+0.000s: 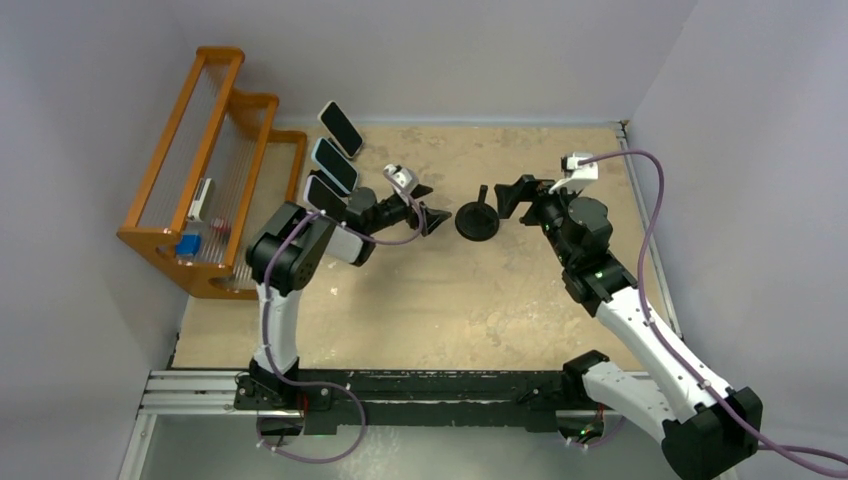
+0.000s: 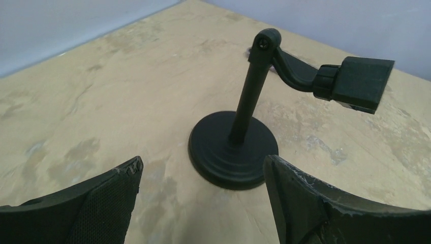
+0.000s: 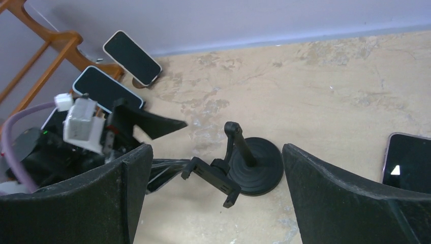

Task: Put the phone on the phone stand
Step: Pick up the phone stand at the center of the board.

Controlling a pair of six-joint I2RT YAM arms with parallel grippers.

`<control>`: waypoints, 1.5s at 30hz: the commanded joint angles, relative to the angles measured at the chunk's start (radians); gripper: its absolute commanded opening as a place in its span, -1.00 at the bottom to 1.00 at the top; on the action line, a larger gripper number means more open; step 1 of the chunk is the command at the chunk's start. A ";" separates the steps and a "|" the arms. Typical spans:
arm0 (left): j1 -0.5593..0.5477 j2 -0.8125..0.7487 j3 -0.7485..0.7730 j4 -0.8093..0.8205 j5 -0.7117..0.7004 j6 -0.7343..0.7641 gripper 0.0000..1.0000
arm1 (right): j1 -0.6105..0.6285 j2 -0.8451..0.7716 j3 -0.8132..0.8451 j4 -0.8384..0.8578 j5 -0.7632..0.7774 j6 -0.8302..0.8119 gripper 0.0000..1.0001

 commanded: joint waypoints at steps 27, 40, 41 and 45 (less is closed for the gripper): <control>-0.117 0.399 0.661 -0.293 0.268 0.035 -1.00 | 0.001 0.002 0.016 -0.001 -0.033 -0.010 0.96; -0.006 0.030 0.152 -0.274 0.083 0.009 -1.00 | 0.242 0.218 0.046 0.006 0.009 -0.221 0.89; 0.007 0.018 0.137 -0.281 0.078 0.012 -1.00 | 0.279 0.232 0.048 0.008 0.023 -0.245 0.88; 0.039 -0.010 0.105 -0.301 0.069 0.027 -1.00 | 0.374 0.243 0.027 0.045 0.077 -0.311 0.86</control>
